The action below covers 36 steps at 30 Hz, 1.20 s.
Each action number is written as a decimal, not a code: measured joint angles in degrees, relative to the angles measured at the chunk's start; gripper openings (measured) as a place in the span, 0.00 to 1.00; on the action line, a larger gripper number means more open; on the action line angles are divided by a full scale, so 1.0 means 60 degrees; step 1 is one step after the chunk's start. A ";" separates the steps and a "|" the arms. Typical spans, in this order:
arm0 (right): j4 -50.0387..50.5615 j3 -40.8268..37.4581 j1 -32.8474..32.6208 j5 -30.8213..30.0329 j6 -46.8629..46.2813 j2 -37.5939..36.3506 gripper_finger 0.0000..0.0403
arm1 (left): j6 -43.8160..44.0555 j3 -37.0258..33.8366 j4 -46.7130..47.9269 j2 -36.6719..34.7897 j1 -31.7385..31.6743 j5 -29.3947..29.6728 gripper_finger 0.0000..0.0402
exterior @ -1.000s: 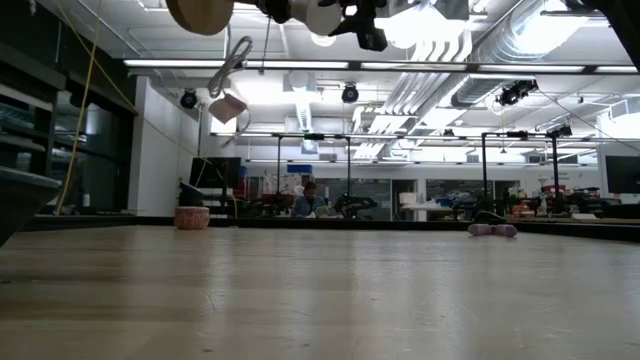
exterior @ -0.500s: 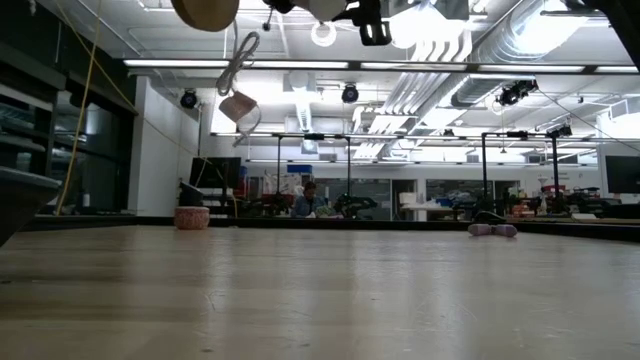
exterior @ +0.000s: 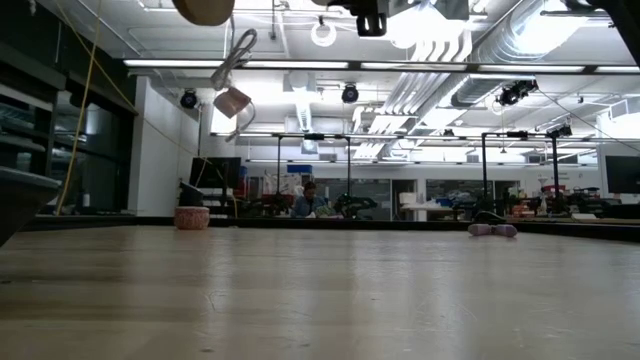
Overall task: Screw lightbulb
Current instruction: Insert the white lightbulb into the brown lamp
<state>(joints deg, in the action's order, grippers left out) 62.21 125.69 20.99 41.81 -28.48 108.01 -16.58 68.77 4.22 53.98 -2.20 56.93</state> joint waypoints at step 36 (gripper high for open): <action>-0.3493 -0.0033 0.0489 -0.1160 0.1958 -0.0342 0.44 | -0.0862 0.0051 -0.0346 -0.0787 -0.0007 0.1614 0.29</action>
<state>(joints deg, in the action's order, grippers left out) 41.25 125.49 23.93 34.86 -16.73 105.95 -21.75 69.08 2.14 49.25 -2.24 66.61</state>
